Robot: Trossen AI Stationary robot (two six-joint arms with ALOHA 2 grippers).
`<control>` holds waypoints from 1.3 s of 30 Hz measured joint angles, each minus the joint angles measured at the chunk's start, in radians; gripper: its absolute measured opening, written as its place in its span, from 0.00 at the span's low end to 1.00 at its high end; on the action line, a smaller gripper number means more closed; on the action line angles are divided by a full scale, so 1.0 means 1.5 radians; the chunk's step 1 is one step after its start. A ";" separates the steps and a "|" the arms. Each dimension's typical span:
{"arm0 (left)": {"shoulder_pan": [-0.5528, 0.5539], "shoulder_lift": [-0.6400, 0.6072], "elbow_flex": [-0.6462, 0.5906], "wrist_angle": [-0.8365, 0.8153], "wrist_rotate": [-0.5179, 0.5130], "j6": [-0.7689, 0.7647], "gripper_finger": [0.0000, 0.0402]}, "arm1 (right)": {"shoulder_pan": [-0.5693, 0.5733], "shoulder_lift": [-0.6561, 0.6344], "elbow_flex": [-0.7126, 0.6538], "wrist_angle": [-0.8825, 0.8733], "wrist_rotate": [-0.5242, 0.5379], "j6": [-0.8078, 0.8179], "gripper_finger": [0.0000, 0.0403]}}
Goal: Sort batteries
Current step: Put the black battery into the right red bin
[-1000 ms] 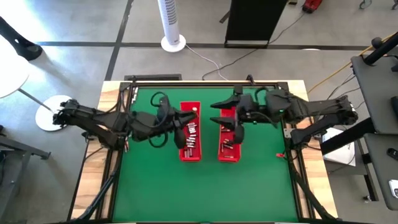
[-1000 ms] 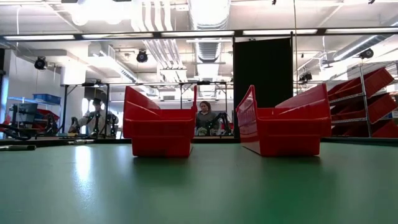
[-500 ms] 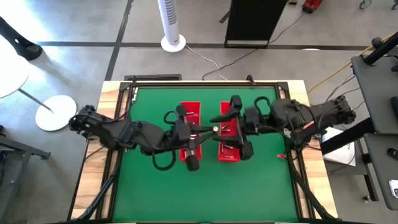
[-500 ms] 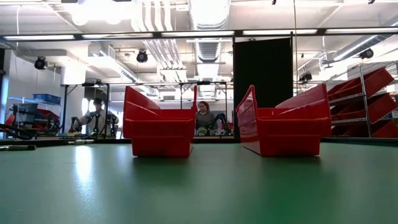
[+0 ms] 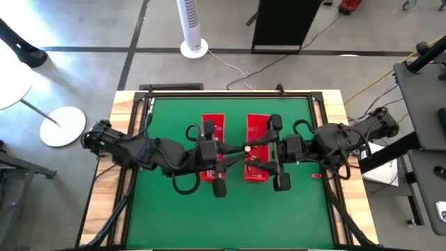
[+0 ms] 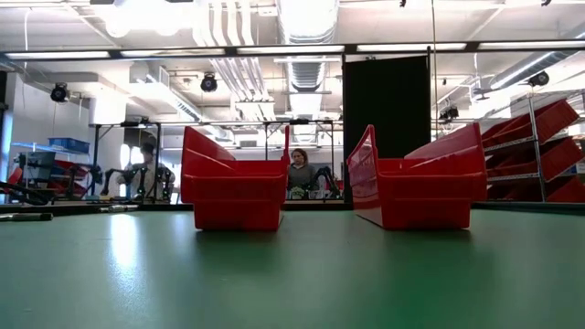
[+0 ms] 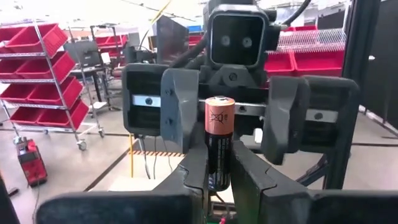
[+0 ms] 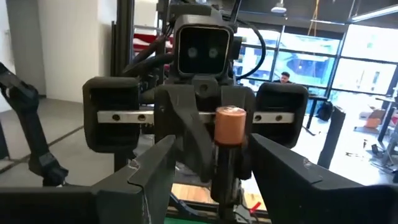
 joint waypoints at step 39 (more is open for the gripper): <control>0.040 -0.028 0.158 -0.524 -0.119 -0.109 0.44 | -0.149 -0.021 0.131 -0.327 -0.097 0.002 0.10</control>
